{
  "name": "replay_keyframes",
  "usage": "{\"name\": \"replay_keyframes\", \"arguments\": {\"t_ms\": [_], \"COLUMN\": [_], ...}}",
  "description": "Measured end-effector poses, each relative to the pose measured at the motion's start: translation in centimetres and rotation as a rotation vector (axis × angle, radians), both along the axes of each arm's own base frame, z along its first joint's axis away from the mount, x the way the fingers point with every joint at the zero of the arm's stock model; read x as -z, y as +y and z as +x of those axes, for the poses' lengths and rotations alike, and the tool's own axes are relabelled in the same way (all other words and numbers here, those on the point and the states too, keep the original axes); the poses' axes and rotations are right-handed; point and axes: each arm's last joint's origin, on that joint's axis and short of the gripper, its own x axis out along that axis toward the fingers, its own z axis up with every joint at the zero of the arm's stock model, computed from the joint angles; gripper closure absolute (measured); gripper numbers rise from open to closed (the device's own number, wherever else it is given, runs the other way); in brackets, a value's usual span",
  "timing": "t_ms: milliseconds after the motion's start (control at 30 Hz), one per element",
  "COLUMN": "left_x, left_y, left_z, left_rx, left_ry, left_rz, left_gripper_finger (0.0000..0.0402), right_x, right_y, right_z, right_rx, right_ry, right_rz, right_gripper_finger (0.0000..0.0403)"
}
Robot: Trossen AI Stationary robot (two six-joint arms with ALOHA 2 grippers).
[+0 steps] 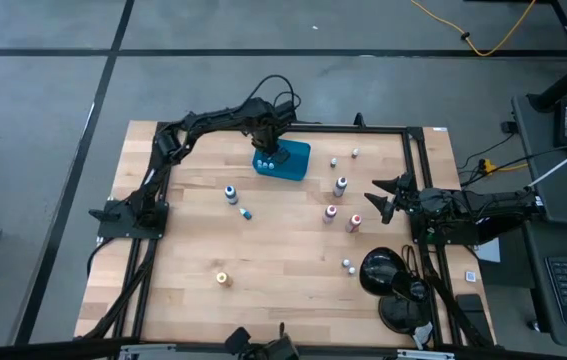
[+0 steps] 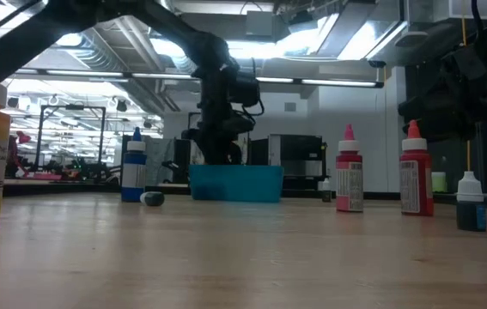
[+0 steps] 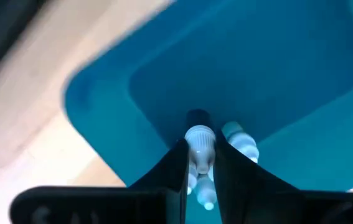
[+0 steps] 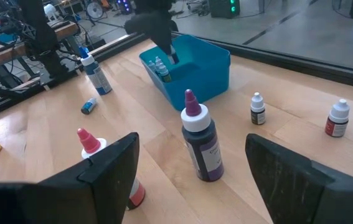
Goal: Pick & Place food coloring
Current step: Put the small black food coloring bottle into the blue bin, then put the large blue food coloring bottle into the blue bin
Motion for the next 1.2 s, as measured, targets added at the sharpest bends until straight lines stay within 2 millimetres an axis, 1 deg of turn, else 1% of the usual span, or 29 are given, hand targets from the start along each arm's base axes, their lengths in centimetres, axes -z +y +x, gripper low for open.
{"name": "replay_keyframes", "arguments": {"t_ms": [267,400,667,833,900,1033,1200], "left_x": [1.6,1.8,1.8,1.7,1.2,-0.5,-3.4], "left_y": [-0.1,-0.3,-0.3,-0.4,-0.5,-0.5,-0.9], "left_z": [0.0,0.1,0.0,-0.1,-0.1,-0.6,-1.4], "left_rx": [0.017,0.027,0.026,0.023,0.016,-0.014,-0.050], "left_ry": [0.080,0.095,0.095,0.100,0.091,0.053,-0.034], "left_rz": [-0.026,-0.022,-0.027,-0.038,-0.033,-0.014,-0.017], "left_gripper_finger": [0.0357,0.0354,0.0289,0.0265,0.0258,0.0245,0.0238], "right_x": [0.0,0.0,0.0,0.0,0.0,0.0,0.0], "right_y": [0.0,0.0,0.0,0.0,0.0,0.0,0.0], "right_z": [0.0,0.0,0.0,0.0,0.0,0.0,0.0], "right_rx": [0.000,0.000,0.000,0.000,0.000,0.000,0.000], "right_ry": [0.000,0.000,0.000,0.000,0.000,0.000,0.000], "right_rz": [0.000,0.000,0.000,0.000,0.000,0.000,0.000], "right_gripper_finger": [0.0108,0.0108,0.0108,0.0108,0.0108,0.0108,0.0108]}}
